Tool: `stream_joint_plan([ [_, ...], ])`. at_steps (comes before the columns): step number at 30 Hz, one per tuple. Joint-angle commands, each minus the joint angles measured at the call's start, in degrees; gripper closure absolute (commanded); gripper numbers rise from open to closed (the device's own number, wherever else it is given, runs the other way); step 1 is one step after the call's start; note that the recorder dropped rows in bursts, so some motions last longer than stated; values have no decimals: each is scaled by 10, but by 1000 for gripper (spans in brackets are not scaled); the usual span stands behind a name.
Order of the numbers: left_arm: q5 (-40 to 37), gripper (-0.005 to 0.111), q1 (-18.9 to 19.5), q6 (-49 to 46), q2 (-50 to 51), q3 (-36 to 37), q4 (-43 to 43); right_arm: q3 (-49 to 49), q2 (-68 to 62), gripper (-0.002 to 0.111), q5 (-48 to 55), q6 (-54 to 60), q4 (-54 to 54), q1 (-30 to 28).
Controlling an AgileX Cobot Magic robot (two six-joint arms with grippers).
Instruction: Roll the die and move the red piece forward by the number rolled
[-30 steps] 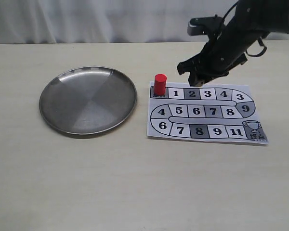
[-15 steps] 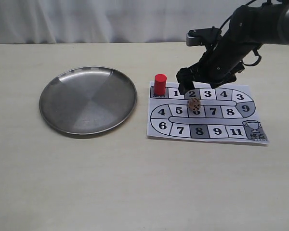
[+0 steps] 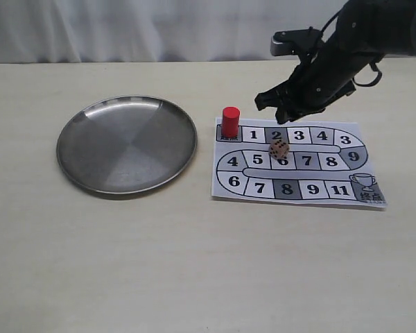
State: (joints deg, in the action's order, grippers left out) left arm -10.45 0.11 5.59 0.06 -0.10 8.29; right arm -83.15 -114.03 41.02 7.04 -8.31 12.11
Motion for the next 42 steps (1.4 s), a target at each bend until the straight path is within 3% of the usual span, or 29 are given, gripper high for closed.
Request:
stream_joint_plan([
  [1,5,107,-1,1,-1,1,-2,-1,40,104,24,14,9,-2],
  [10,5,107,-1,1,-1,1,0,19,42,104,62,13,34,-2],
  [25,5,107,-1,1,-1,1,0,128,-3,104,-82,33,33,-2],
  [42,5,107,-1,1,-1,1,0,133,-41,104,-135,45,26,0],
])
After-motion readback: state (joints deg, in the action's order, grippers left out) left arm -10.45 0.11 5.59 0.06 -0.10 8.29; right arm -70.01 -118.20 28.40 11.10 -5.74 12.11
